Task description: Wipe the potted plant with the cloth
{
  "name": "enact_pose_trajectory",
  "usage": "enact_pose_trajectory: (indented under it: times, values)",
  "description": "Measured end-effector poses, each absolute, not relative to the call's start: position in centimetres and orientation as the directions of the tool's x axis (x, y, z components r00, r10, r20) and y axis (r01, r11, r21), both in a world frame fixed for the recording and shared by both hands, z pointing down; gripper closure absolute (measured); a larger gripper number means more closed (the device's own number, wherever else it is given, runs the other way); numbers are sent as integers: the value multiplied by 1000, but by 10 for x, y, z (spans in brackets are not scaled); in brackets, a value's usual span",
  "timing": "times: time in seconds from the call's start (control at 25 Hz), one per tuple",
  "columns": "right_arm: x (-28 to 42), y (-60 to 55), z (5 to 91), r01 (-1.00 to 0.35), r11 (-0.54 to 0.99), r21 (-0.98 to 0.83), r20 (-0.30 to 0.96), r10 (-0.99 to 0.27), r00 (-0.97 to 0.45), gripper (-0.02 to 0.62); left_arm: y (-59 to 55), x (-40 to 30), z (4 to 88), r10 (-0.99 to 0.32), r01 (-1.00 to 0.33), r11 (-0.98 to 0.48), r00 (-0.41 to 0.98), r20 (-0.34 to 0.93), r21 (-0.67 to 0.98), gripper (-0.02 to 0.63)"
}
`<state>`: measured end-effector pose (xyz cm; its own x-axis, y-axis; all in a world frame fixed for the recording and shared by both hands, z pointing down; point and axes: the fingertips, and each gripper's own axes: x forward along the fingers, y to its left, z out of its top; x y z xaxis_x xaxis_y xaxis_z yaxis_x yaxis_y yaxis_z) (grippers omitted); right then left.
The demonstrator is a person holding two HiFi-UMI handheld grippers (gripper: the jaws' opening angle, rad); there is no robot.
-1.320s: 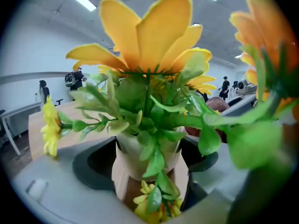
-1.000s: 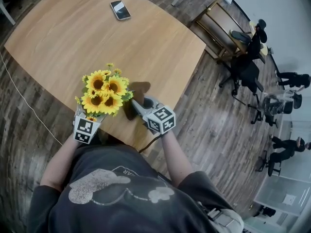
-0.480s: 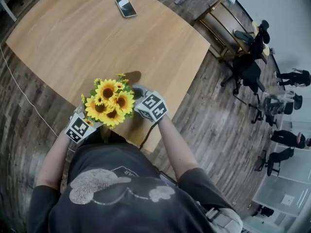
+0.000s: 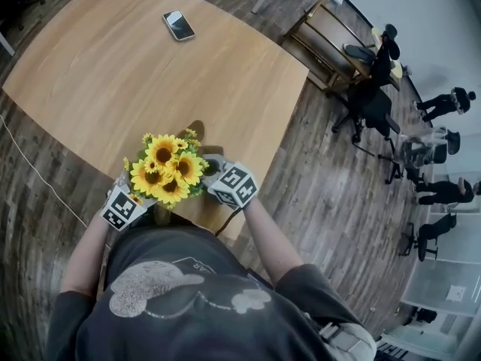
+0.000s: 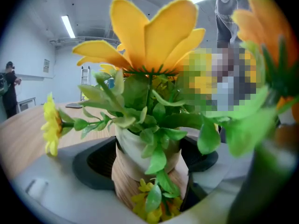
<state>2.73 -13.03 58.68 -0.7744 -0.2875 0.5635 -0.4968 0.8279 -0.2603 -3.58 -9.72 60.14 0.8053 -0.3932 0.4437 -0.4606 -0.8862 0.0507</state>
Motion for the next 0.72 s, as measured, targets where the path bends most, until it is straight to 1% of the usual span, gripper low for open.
enact_pose_trajectory:
  times: [0.2, 0.48, 0.72]
  values:
    - [23, -106, 591, -535, 792, -293, 556, -314, -769, 546, -103, -39, 601, -409, -476, -878, 802, 435, 51, 137]
    - [7, -77, 594, -545, 769, -334, 552, -309, -775, 546, -111, -35, 603, -453, -526, -848, 782, 429, 63, 137]
    - [-4, -58, 600, -545, 760, -355, 546, -305, -780, 546, -110, -36, 608, -468, -544, -837, 769, 435, 59, 133]
